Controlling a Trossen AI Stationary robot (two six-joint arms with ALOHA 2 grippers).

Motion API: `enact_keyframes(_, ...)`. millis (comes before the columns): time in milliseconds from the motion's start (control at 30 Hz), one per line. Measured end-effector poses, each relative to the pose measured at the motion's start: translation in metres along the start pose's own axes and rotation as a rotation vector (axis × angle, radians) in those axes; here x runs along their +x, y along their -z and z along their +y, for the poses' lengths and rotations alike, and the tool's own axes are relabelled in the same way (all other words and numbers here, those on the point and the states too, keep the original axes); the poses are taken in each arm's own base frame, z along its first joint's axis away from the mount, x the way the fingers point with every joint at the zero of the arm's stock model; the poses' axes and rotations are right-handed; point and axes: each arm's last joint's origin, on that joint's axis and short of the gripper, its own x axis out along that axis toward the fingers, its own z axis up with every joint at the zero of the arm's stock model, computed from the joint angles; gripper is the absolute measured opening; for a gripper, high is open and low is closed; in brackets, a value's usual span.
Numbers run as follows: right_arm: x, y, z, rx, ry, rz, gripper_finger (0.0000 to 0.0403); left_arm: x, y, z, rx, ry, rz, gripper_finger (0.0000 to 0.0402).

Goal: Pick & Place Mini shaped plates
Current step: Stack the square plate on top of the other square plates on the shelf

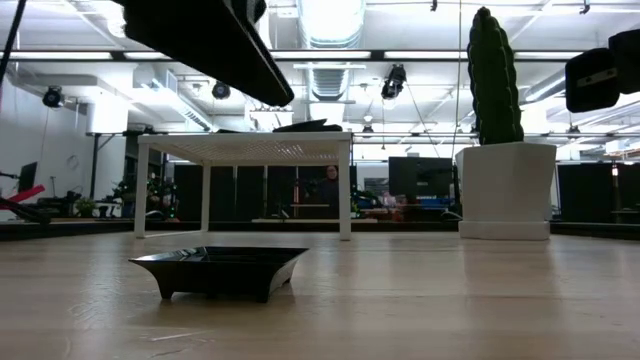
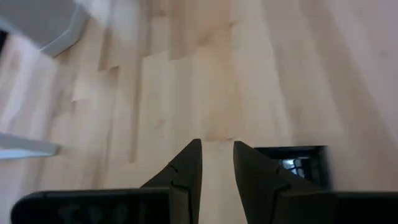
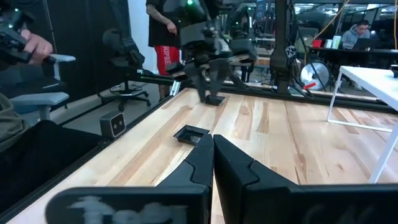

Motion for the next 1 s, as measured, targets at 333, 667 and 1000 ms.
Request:
enact_keyframes(333, 0.0, 0.0, 0.0, 0.0, 0.0, 0.0, 0.0008, 0.004, 0.005, -0.04, -0.026, 0.075, -0.088, 0.0088)
enact_keyframes(667, 0.0, 0.0, 0.0, -0.001, 0.0, 0.001, 0.0008, 0.007, 0.023, -0.069, -0.025, 0.108, -0.057, 0.0087)
enact_keyframes(1000, 0.0, 0.0, 0.0, 0.0, 0.0, 0.0, 0.0008, 0.024, 0.046, -0.092, 0.015, 0.091, -0.014, 0.0087)
